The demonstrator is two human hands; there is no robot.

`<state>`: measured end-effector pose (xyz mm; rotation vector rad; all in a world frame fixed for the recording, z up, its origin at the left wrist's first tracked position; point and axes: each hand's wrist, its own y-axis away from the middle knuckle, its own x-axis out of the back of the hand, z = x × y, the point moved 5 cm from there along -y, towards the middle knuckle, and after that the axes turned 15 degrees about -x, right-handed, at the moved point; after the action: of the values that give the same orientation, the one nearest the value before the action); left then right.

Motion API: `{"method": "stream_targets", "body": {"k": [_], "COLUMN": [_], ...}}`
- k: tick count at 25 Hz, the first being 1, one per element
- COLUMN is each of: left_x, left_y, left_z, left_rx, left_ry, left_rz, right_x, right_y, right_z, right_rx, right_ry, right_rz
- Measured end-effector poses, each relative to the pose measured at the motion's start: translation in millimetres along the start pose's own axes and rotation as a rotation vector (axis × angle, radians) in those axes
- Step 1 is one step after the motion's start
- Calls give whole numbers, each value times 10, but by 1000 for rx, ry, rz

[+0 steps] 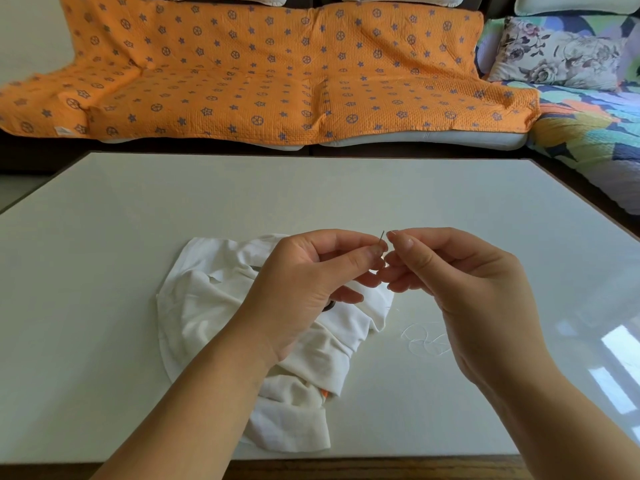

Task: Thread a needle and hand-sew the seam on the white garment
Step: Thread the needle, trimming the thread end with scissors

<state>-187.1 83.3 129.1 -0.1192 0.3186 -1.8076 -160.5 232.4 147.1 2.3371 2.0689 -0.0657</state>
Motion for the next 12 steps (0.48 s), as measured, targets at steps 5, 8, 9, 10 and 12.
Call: {"method": "stream_targets", "body": {"k": [5, 8, 9, 10, 12], "left_x": [-8, -21, -23, -23, -24], "left_y": [-4, -2, -1, -1, -1], "left_z": [-18, -12, -9, -9, -12], "left_rx": [16, 9, 7, 6, 4], "left_ry": [20, 29, 29, 29, 28], "left_rz": [-1, -11, -11, -12, -14], "right_x": [6, 6, 6, 5, 3], "right_y": [28, 35, 39, 41, 46], "right_z": [-28, -31, -35, -39, -44], "right_rx": [33, 55, 63, 70, 83], "right_ry": [40, 80, 87, 91, 101], "right_rz": [25, 36, 39, 41, 43]}}
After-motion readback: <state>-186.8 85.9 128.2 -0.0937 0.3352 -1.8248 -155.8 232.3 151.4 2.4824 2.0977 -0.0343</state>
